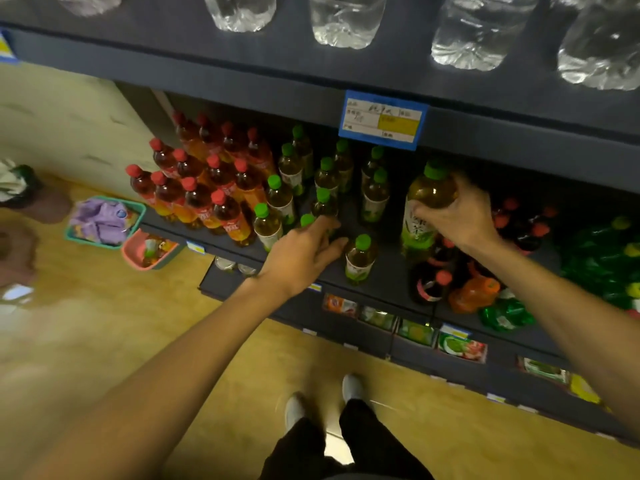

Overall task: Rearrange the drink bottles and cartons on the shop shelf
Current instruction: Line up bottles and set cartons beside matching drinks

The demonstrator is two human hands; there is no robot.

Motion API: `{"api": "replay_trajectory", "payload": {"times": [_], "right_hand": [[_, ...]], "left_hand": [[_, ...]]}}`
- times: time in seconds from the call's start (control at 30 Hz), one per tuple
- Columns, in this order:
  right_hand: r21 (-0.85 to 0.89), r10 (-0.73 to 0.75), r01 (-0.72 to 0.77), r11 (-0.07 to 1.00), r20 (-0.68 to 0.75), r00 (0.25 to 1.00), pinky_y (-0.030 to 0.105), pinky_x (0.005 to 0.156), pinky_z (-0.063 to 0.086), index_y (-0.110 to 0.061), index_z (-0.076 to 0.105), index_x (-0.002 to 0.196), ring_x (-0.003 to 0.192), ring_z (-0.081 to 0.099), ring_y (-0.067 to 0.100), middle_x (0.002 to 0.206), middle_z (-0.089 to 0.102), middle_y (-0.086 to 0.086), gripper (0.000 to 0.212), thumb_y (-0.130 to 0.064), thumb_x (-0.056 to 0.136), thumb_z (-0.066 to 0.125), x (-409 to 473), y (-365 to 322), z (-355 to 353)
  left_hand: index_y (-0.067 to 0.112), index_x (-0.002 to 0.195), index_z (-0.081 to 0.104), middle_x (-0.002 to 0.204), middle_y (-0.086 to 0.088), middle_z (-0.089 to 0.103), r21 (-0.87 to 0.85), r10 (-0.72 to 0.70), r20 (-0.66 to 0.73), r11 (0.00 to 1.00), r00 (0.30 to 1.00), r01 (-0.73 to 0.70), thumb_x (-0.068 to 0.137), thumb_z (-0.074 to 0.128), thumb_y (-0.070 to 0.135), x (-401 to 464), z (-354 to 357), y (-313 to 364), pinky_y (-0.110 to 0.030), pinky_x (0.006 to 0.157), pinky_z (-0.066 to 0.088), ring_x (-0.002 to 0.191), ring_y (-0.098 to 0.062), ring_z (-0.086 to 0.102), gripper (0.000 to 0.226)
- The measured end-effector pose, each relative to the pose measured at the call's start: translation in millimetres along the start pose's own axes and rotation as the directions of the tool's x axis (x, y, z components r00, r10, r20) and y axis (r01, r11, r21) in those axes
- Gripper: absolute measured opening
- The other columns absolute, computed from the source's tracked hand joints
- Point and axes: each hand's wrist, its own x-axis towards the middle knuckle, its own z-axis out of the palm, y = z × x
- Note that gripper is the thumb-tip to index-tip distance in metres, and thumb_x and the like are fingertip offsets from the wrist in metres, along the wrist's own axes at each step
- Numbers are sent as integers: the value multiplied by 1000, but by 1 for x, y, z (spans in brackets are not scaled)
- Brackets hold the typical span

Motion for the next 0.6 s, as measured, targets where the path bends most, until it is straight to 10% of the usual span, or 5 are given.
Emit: {"api": "replay_trajectory", "payload": {"times": [0.6], "right_hand": [[-48, 141, -133, 990, 213, 967, 44, 99, 44, -31, 44, 126, 122, 47, 28, 123, 57, 3, 68, -30, 69, 82, 48, 64, 130]], "left_hand": [[24, 119, 48, 81, 3, 61, -20, -153, -79, 988, 985, 152, 96, 48, 29, -22, 23, -33, -40, 60, 50, 69, -21, 60, 24]]}}
